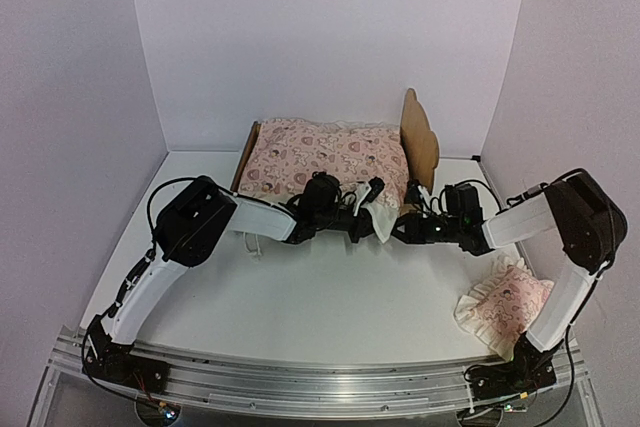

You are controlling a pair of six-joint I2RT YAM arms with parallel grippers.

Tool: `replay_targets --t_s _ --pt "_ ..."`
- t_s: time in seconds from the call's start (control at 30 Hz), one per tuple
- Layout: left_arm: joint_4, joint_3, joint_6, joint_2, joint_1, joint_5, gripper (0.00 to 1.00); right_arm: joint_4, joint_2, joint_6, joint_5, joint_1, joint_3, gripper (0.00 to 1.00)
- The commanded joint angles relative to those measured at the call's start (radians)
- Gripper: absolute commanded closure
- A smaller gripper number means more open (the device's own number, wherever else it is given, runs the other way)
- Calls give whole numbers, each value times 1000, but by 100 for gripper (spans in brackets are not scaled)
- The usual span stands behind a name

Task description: Set up the pet bed

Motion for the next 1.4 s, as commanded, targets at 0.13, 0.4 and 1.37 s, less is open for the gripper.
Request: replay_targets --t_s 0.13,0.4,1.37 --pt "-15 43 -3 -4 47 -48 100 46 -11 -43 -1 10 58 69" --pt "2 47 -33 -6 47 6 100 -12 28 -72 86 9 95 76" --pt "-360 -62 -81 -173 31 -194 77 -98 -5 34 174 9 109 100"
